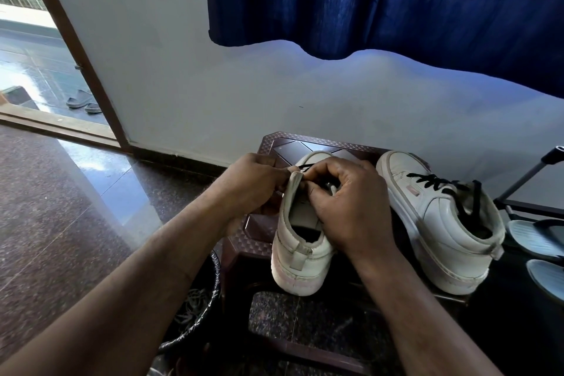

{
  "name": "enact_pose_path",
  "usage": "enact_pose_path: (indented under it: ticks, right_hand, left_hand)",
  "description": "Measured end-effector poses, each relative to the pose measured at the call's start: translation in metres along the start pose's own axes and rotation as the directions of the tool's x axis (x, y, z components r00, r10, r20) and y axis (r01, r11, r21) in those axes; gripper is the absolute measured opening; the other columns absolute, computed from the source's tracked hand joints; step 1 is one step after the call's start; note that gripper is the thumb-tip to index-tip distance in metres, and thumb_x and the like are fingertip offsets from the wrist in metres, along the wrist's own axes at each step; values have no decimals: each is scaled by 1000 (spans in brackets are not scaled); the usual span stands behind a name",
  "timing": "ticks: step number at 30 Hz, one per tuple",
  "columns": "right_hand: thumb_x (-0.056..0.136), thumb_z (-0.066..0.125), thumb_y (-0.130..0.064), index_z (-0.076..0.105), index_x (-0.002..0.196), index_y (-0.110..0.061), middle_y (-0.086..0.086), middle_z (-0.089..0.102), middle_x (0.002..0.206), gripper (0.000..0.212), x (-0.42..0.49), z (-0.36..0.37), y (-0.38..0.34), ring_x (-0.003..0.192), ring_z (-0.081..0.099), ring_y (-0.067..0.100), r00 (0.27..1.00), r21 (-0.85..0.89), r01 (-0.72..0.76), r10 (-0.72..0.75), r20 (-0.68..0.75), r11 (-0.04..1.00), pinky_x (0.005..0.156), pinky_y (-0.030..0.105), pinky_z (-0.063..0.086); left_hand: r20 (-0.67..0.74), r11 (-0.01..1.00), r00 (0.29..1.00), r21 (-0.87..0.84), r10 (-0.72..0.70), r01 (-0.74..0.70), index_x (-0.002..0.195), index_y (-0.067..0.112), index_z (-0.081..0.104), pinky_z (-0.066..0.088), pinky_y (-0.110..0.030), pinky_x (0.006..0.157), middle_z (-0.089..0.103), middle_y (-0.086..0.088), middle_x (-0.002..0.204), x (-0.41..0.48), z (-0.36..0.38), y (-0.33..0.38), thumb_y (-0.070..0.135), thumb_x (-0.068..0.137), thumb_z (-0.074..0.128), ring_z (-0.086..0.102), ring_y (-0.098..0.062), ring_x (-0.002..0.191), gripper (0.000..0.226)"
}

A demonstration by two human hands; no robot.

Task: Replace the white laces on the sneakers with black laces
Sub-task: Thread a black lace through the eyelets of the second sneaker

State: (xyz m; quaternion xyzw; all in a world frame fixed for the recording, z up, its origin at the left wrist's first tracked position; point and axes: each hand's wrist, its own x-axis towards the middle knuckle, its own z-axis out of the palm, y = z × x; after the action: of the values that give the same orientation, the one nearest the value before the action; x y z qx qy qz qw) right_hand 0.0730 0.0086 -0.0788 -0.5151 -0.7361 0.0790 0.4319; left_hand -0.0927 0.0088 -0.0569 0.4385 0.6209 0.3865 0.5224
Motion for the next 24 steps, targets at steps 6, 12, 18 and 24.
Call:
enact_pose_path:
  ticks: [6, 12, 18, 24]
  right_hand:
    - [79, 79, -23, 75, 89, -30, -28, 64, 79, 13, 0, -2, -1, 89, 56, 13, 999, 3, -36, 36, 28, 999, 78, 31, 50]
    - [77, 80, -10, 73, 90, -25, -26, 59, 81, 21, -4, -4, -4, 80, 46, -4, 989, 33, -10, 15, -145, 999, 81, 36, 51]
    - [78, 81, -9, 73, 89, -24, -25, 60, 83, 20, -6, -2, -4, 81, 49, 1, 980, 46, -4, 13, -198, 999, 80, 31, 48]
    - [80, 79, -11, 72, 88, -25, -21, 63, 82, 18, -6, 0, -2, 83, 57, 15, 981, 52, -21, 30, -189, 998, 77, 29, 46]
  left_hand:
    - [-51, 982, 998, 183, -29, 38, 108, 0, 66, 56, -31, 82, 69, -14, 99, 4, 2, 6, 14, 108, 50, 68, -23, 86, 21]
    - [-189, 667, 973, 743, 132, 54, 94, 7, 71, 51, -33, 80, 72, -14, 100, 21, -42, -17, 39, 102, 56, 66, -36, 97, 35]
    - [38, 902, 955, 319, 294, -291, 92, 16, 71, 41, -29, 62, 65, 1, 73, 12, -23, -11, 27, 95, 75, 50, -13, 60, 12]
    - [145, 938, 957, 204, 253, -279, 89, 8, 71, 37, -27, 60, 64, -1, 74, 11, -7, -13, 2, 97, 61, 49, -16, 67, 14]
